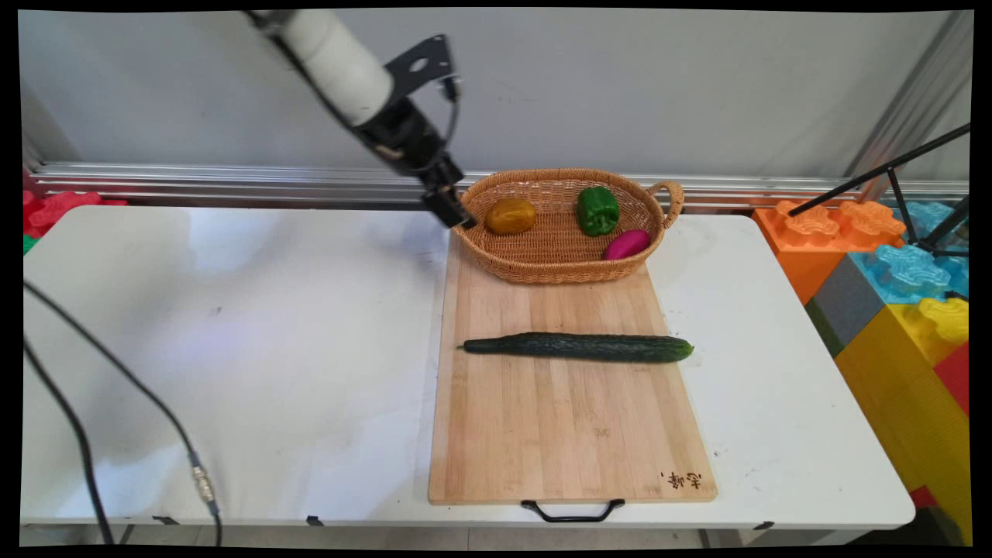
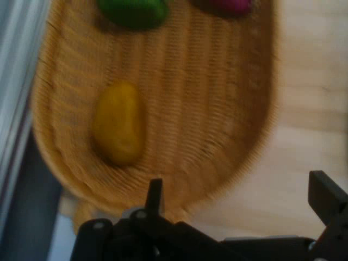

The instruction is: Pick up the potato from the vegetable basket

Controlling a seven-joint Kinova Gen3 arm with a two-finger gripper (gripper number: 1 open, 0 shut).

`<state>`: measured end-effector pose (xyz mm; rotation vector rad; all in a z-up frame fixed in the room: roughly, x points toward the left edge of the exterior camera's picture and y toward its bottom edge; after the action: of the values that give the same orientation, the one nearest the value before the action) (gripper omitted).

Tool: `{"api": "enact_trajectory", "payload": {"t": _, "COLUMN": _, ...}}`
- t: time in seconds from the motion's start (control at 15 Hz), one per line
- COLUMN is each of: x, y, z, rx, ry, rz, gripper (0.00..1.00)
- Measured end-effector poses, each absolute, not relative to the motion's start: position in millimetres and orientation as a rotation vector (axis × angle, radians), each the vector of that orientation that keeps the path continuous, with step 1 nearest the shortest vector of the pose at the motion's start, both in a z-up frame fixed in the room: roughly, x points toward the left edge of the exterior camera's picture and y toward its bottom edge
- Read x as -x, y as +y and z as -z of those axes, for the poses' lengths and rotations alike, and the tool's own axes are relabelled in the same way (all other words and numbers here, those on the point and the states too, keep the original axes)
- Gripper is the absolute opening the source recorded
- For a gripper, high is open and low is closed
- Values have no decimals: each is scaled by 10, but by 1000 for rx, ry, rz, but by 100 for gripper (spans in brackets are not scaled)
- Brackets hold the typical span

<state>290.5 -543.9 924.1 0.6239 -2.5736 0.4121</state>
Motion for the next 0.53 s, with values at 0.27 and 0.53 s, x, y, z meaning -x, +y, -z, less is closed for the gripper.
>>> {"api": "enact_trajectory", "payload": {"t": 0.27, "x": -2669, "y": -5859, "z": -8998, "rx": -631, "ry": -2574, "rz": -513, "gripper": 100}}
{"api": "enact_trajectory", "payload": {"t": 0.53, "x": -2561, "y": -6206, "z": -8607, "rx": -641, "ry": -2596, "rz": -583, "gripper": 100}}
